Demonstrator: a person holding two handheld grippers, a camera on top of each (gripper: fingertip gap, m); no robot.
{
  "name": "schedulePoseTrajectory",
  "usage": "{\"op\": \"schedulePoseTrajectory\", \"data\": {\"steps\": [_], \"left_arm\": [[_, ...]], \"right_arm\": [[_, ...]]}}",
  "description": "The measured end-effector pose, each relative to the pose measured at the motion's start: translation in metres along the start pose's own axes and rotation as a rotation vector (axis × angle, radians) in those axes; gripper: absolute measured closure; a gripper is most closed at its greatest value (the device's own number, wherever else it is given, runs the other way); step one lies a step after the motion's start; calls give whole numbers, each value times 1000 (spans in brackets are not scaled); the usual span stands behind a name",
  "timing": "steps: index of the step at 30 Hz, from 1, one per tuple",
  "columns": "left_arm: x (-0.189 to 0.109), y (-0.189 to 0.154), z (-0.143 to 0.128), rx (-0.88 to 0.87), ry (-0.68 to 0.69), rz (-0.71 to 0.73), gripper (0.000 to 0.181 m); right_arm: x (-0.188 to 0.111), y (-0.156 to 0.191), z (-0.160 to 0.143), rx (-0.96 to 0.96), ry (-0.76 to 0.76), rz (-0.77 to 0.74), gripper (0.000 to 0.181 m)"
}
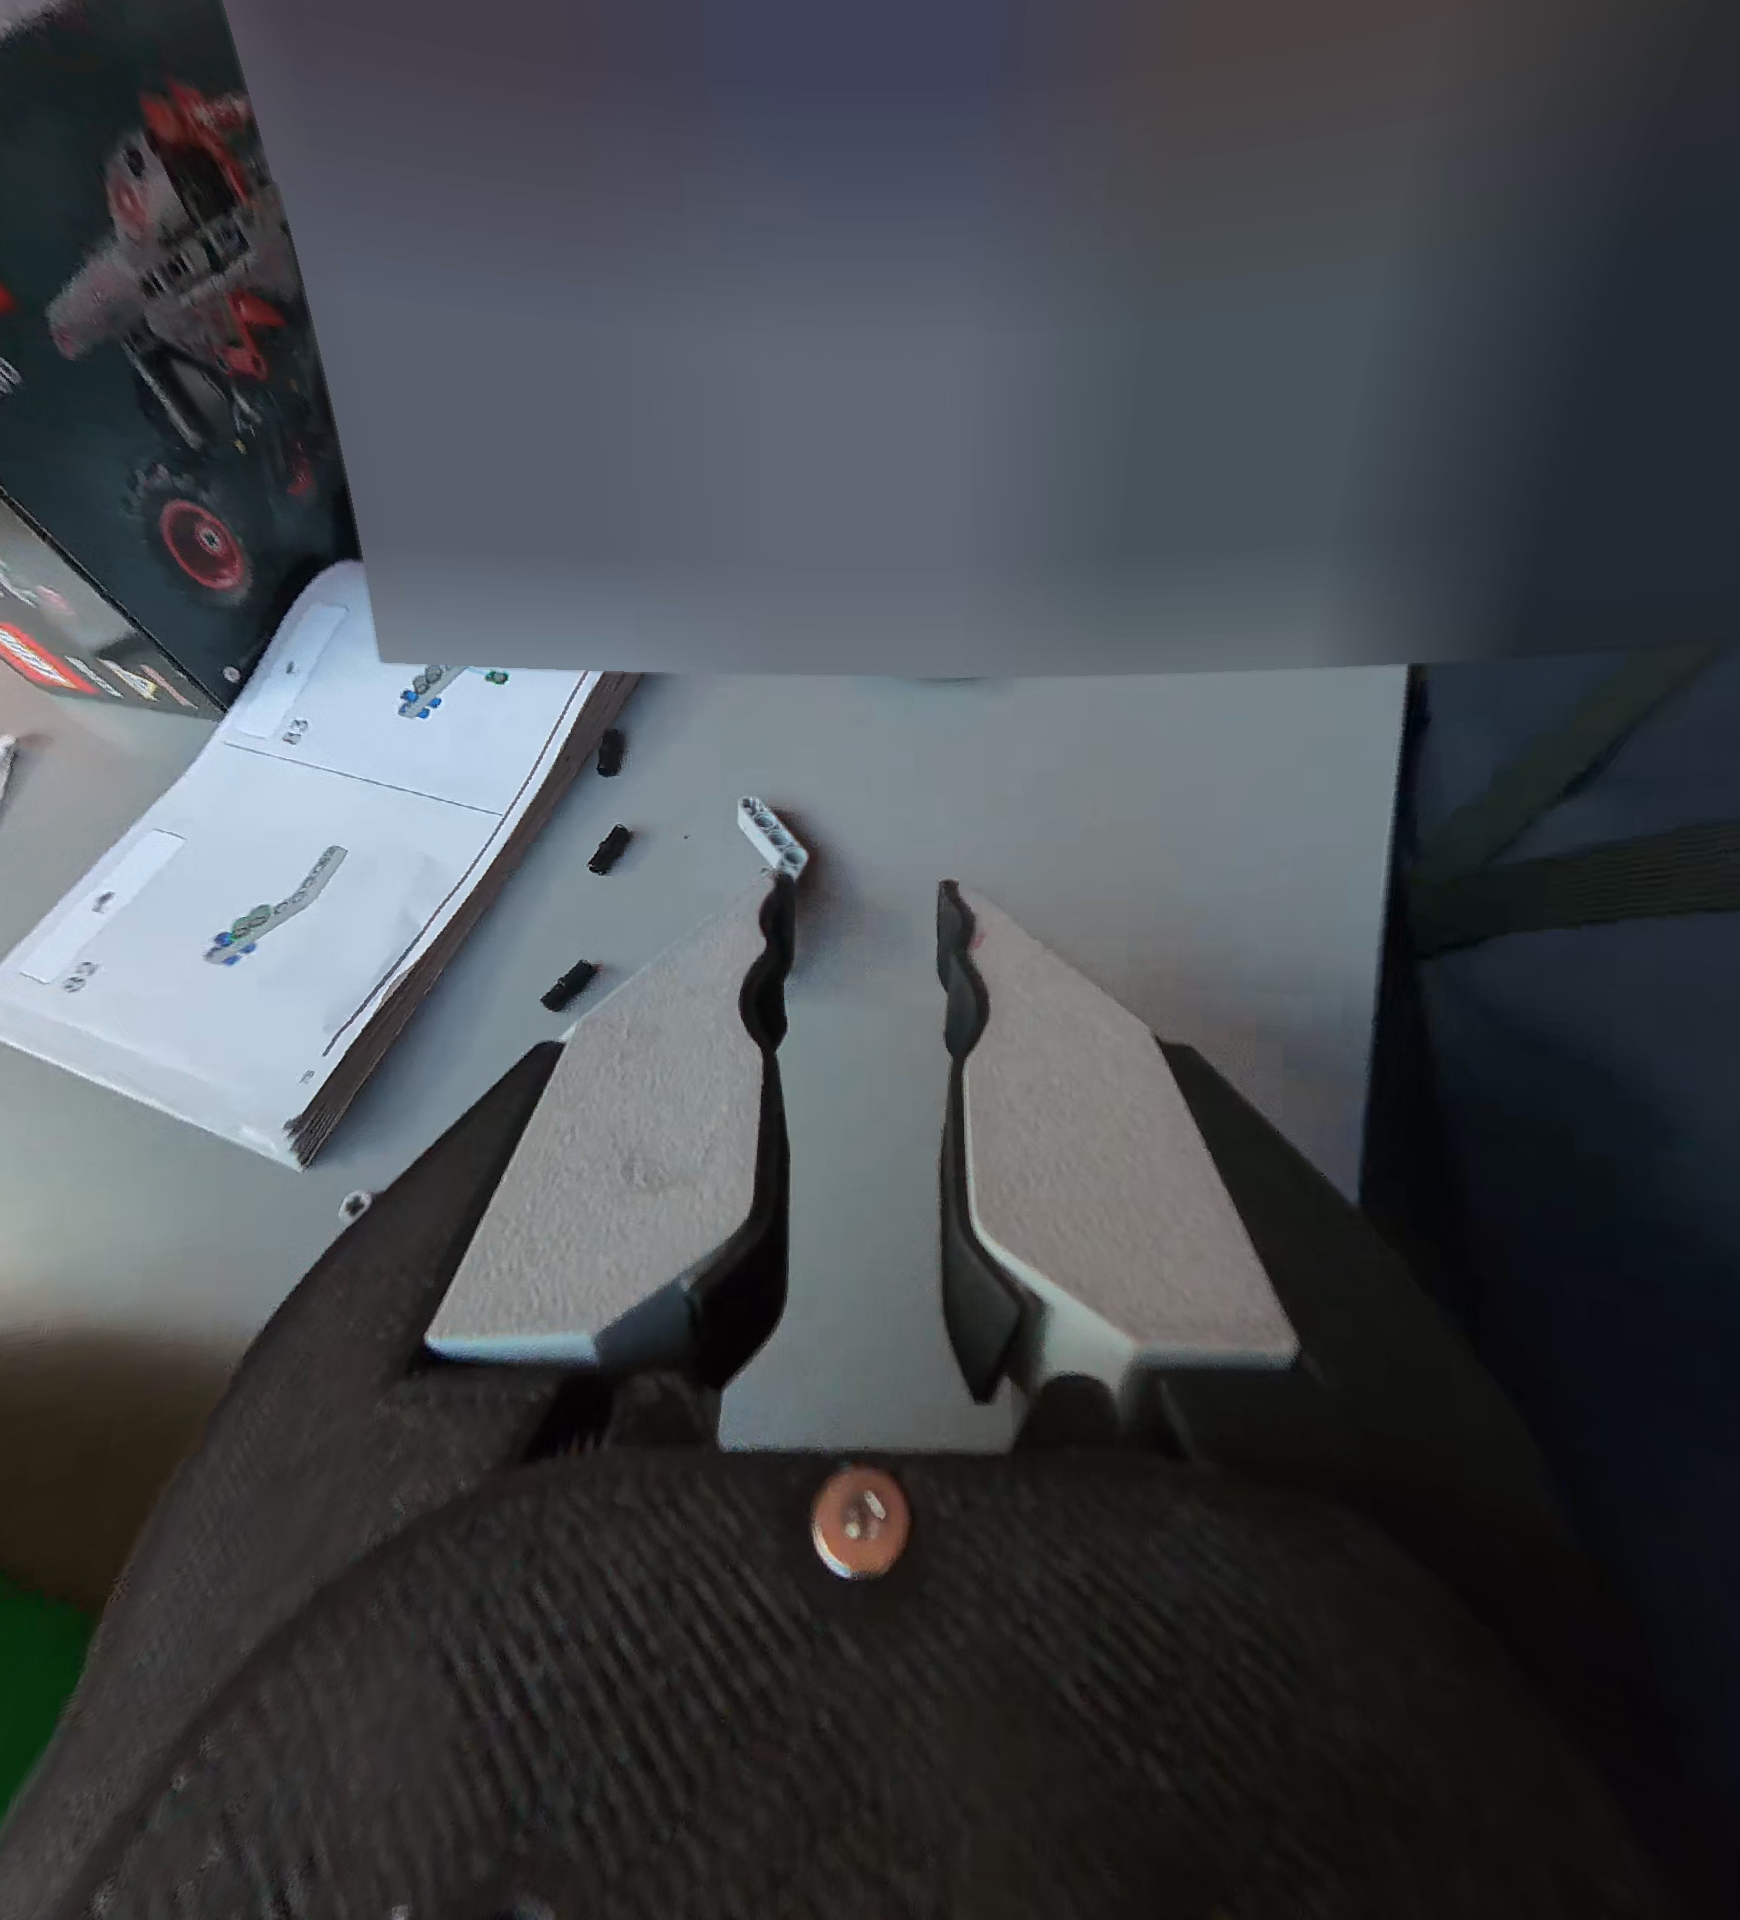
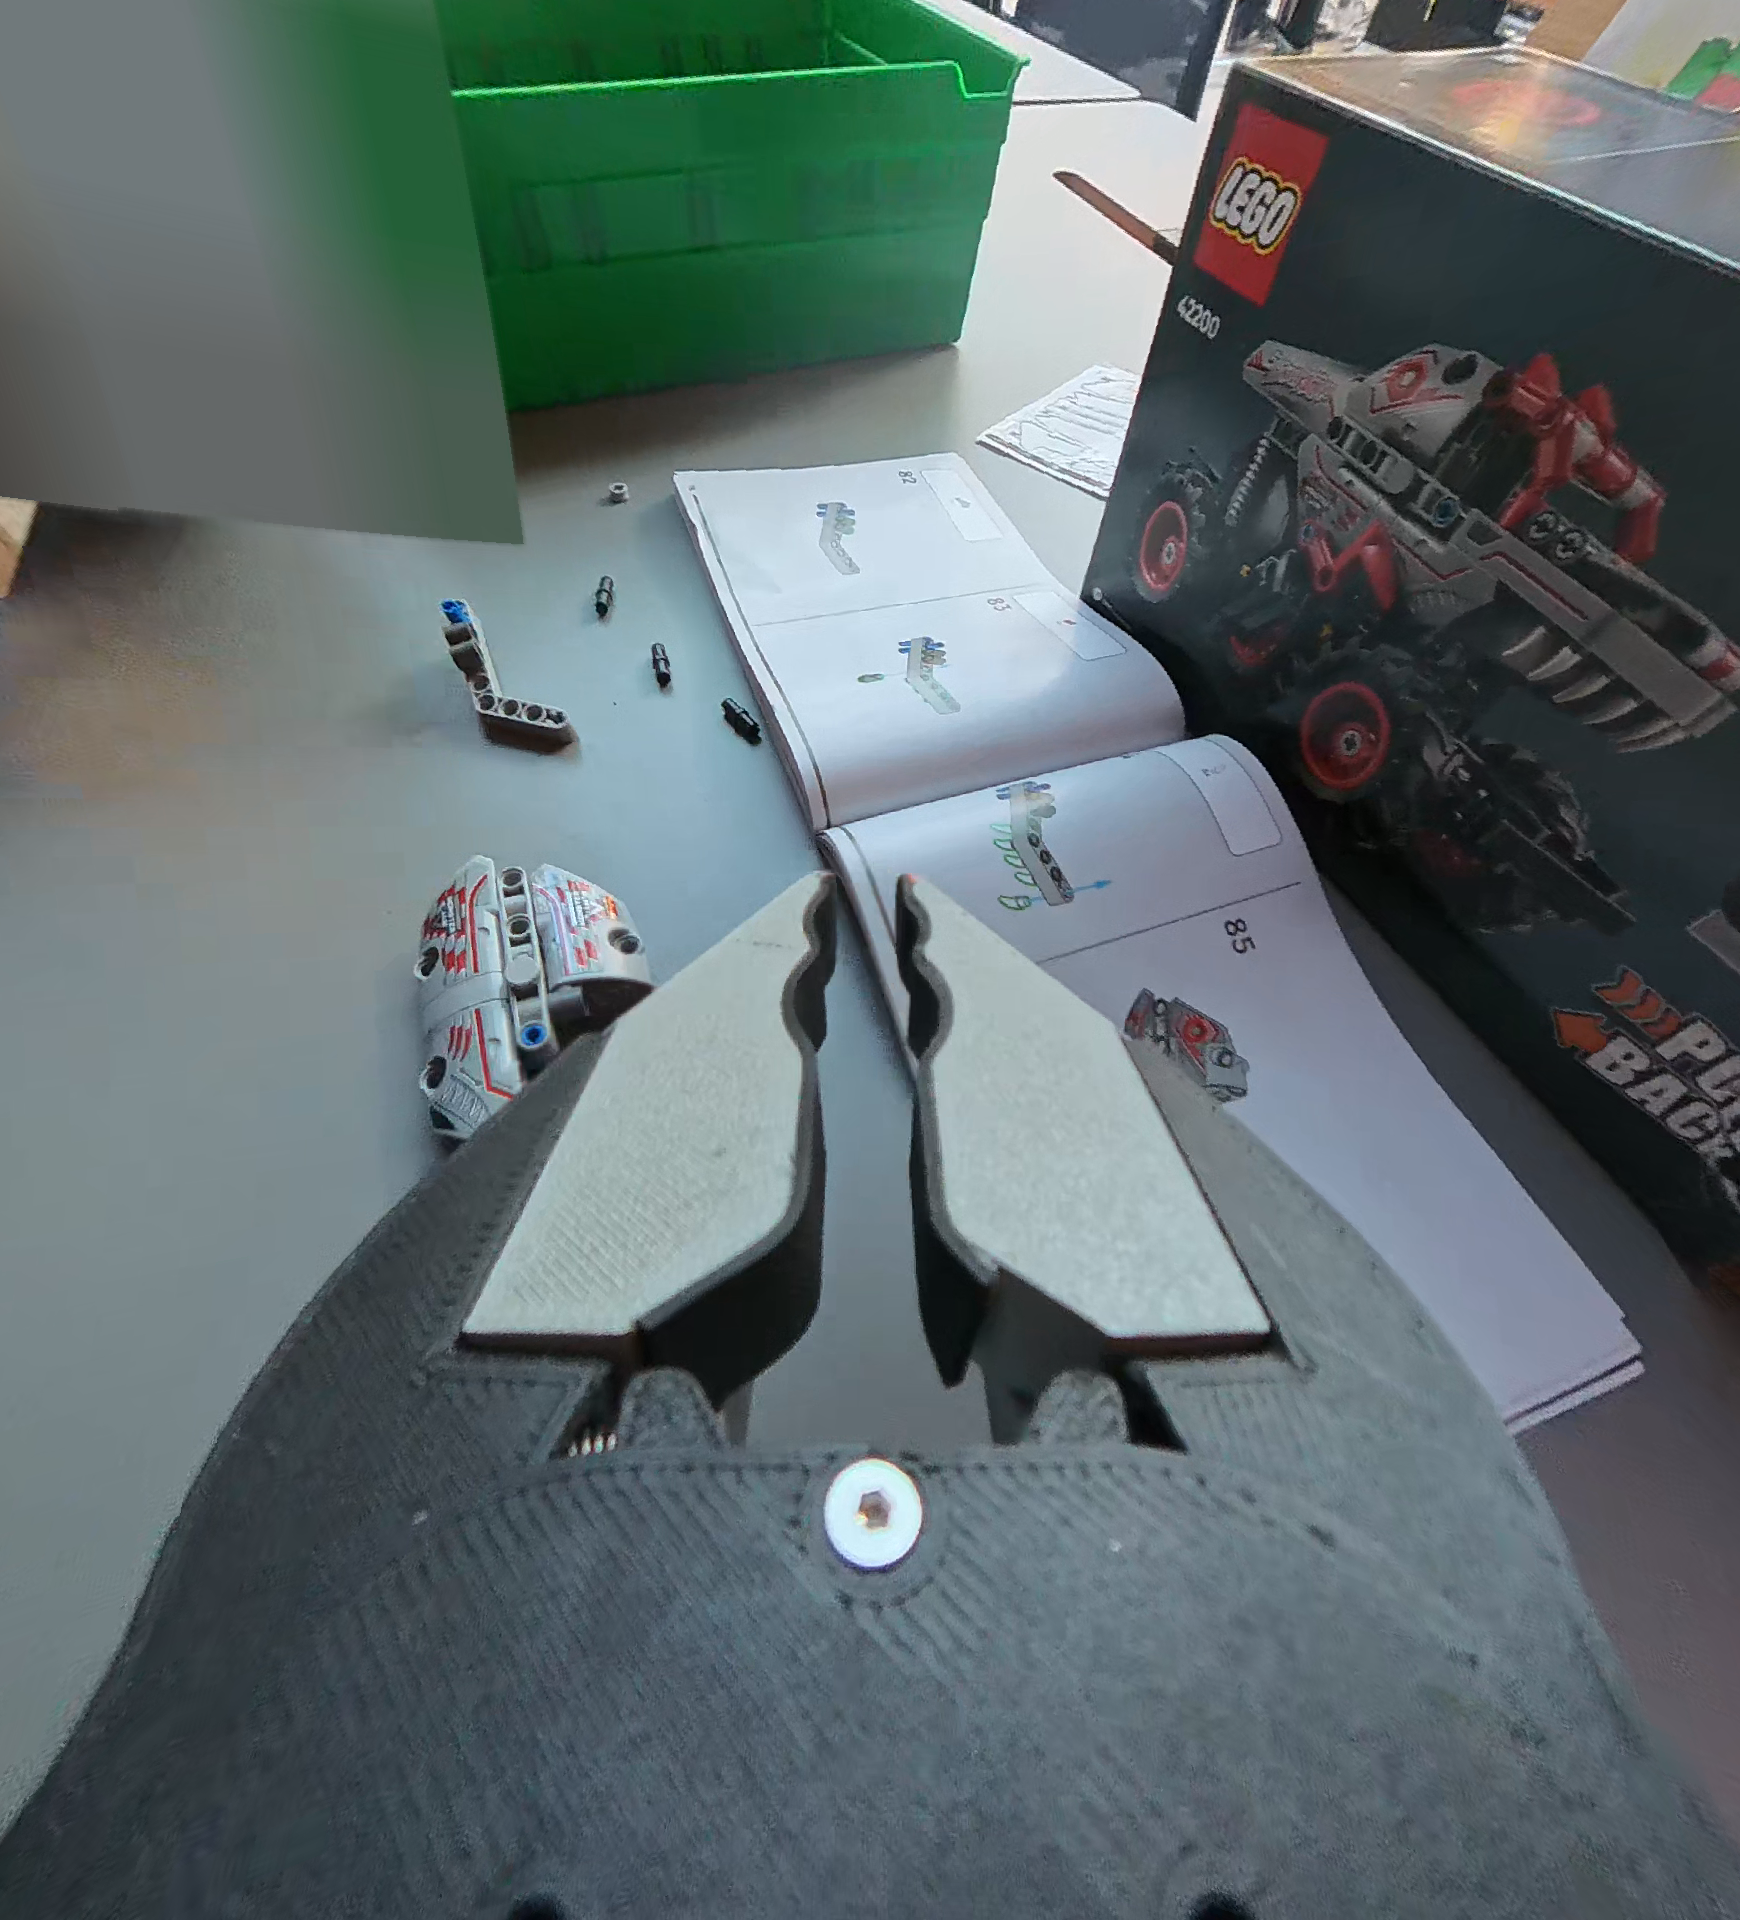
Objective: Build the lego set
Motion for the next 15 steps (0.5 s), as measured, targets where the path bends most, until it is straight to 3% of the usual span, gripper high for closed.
{"op": "schedulePoseTrajectory", "data": {"steps": [1, 5, 9, 15], "left_arm": [[-11, -5, 2, 10, -19, 6, 157], [-69, -13, -1, 39, -90, 96, 157], [-119, -3, -22, -33, -99, 203, 158], [-146, 10, -43, -52, -145, 286, 157]], "right_arm": [[-2, -1, 0, -3, -10, -7, 174], [-10, -6, 2, -13, -58, -64, 174], [-19, -16, -1, 4, -82, -143, 174], [-36, -26, -3, 47, -163, -220, 169]]}}
Point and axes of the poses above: each gripper's, where its closed fingertips meet, x out along the fingers, z out of its top, y = z × x across the jaws, the point moved 9 cm from there along -x, back along the fingers, and after that the axes turned 7 degrees about x, right-handed, at the moved point
